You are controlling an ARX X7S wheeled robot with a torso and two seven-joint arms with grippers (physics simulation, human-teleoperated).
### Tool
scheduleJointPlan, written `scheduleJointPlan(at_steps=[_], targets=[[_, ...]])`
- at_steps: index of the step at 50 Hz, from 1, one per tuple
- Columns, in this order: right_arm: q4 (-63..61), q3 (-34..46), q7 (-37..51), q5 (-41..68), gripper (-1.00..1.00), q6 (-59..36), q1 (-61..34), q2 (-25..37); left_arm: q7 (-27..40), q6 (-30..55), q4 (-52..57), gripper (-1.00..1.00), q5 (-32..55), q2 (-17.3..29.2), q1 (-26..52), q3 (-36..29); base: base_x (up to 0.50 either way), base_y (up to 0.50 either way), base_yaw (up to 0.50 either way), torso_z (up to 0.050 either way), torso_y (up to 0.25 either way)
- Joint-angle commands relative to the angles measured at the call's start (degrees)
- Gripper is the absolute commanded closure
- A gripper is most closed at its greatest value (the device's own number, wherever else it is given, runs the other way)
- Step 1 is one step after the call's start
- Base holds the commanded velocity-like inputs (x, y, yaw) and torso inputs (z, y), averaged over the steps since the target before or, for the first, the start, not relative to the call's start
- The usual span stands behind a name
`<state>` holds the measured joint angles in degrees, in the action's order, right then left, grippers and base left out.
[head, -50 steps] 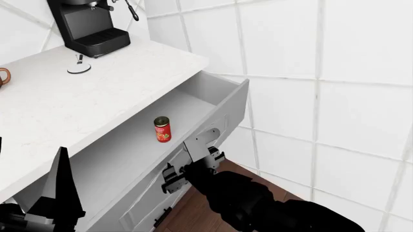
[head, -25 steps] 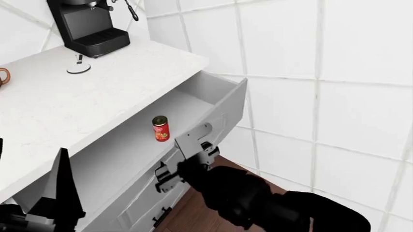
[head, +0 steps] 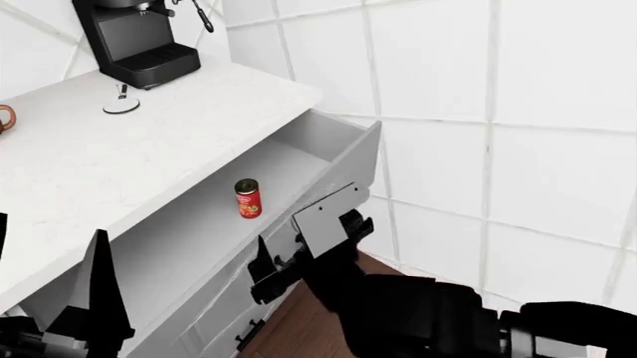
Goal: Close the right drawer.
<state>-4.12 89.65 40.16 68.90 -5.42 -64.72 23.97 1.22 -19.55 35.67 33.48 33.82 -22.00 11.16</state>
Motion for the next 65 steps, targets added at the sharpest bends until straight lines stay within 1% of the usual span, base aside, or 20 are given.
scheduleJointPlan(at_steps=[1, 5, 12, 22, 34, 40, 46, 54, 61, 63, 65], targets=[[-22.8, -0.1, 15.8, -1.6, -1.00, -3.7, -3.2, 10.2, 0.1, 0.2, 0.6, -1.00, 0.0, 0.1, -0.2, 0.0, 0.00, 0.00, 0.00, 0.000, 0.000], [-27.4, -1.0, 19.8, -1.4, -1.00, -5.1, -5.3, 12.5, 0.0, 0.1, 0.4, -1.00, -0.1, 0.0, 0.0, -0.2, 0.00, 0.00, 0.00, 0.000, 0.000], [-31.7, -2.5, 24.8, -1.7, -1.00, -7.1, -8.6, 16.3, -0.2, 0.1, -0.1, -1.00, -0.2, -0.1, 0.2, -0.5, 0.00, 0.00, 0.00, 0.000, 0.000], [-42.2, -4.6, 35.5, -1.0, -1.00, -10.8, -12.8, 23.4, -0.3, 0.3, -0.1, -1.00, -0.7, -0.4, 0.6, -1.4, 0.00, 0.00, 0.00, 0.000, 0.000], [-50.3, -6.7, 43.3, -0.2, -1.00, -12.8, -15.7, 30.0, -0.6, 0.1, -0.5, -1.00, -0.8, -0.6, 0.8, -1.7, 0.00, 0.00, 0.00, 0.000, 0.000], [-52.7, -7.1, 44.7, -1.1, -1.00, -13.1, -15.8, 33.2, -0.5, 0.0, -0.4, -1.00, -0.8, -0.7, 0.8, -1.7, 0.00, 0.00, 0.00, 0.000, 0.000], [-55.0, -7.5, 46.7, -1.4, -1.00, -13.5, -16.2, 35.1, -0.6, -0.1, -0.7, -1.00, -0.8, -0.8, 1.0, -1.8, 0.00, 0.00, 0.00, 0.000, 0.000], [-55.8, -5.2, 49.5, 0.8, -1.00, -13.6, -20.9, 33.6, -0.8, -0.4, -1.1, -1.00, -0.8, -1.0, 1.0, -1.8, 0.00, 0.00, 0.00, 0.000, 0.000], [-55.9, -4.8, 49.8, 1.1, -1.00, -13.3, -22.1, 33.8, -0.7, -0.4, -0.9, -1.00, -0.7, -0.9, 0.8, -1.6, 0.00, 0.00, 0.00, 0.000, 0.000], [-55.9, -3.3, 49.8, 0.9, -1.00, -12.5, -23.9, 34.8, -0.6, -0.5, -0.5, -1.00, -0.6, -0.8, 0.4, -1.3, 0.00, 0.00, 0.00, 0.000, 0.000], [-55.9, 1.4, 49.8, -0.4, -1.00, -9.7, -27.8, 37.3, -0.6, -0.5, -0.5, -1.00, -0.7, -0.8, 0.4, -1.3, 0.00, 0.00, 0.00, 0.000, 0.000]])
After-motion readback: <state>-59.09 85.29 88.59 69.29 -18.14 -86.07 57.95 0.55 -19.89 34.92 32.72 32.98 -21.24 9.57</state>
